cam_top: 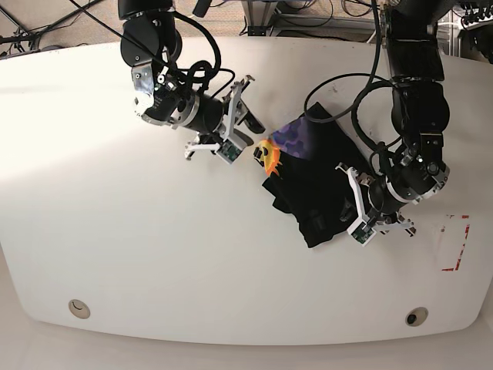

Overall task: Fold the T-shirt properly
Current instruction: 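Carry the folded shirt bundle with both grippers toward the red-marked area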

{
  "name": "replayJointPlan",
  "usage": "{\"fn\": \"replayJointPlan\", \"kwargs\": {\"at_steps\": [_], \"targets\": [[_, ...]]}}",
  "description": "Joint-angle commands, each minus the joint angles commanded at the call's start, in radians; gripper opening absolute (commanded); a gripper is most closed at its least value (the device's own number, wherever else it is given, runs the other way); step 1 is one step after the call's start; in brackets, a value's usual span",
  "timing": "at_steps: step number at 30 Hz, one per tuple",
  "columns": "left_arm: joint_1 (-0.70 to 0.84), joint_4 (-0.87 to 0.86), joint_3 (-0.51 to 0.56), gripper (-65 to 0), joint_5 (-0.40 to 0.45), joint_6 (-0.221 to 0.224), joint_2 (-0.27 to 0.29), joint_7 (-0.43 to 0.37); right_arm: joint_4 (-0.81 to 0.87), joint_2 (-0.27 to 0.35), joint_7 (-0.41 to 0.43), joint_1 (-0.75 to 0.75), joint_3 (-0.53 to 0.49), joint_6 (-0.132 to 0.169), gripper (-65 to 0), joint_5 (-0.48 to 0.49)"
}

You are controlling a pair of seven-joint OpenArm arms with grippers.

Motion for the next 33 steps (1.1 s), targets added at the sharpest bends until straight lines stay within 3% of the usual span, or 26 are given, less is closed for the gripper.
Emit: {"fn": "replayJointPlan", "kwargs": {"at_steps": [10,15,19,21,25,33], "targets": [[0.253,0.086,-0.005,-50.4,0.000,0.000,0.072,0.000,-0.089,-0.040,-0.012,0.124,-0.002,0.000,-47.6,0.003],[0.330,0.084,-0.005,-50.4,0.000,0.000,0.074,-0.005,-0.155,-0.089,-0.017,0.155,-0.002,0.000,-47.6,-0.006],[0.367,0.084,-0.006,-50.4,0.000,0.000,0.074,-0.006,-0.253,-0.092,-0.012,0.175,-0.002,0.000,-47.6,-0.006],[0.370,0.081,-0.008,-50.4,0.000,0.000,0.068,-0.006,-0.305,-0.094,0.029,0.175,-0.003,0.000,-47.6,-0.006],[0.364,0.054,-0.008,-50.4,0.000,0.000,0.058,-0.006,-0.423,-0.080,0.126,0.206,-0.005,0.000,-47.6,-0.008],[0.364,0.021,-0.064,-50.4,-0.008,0.000,-0.009,-0.006,-0.575,0.035,0.232,0.269,-0.002,0.000,-47.6,-0.008]]}}
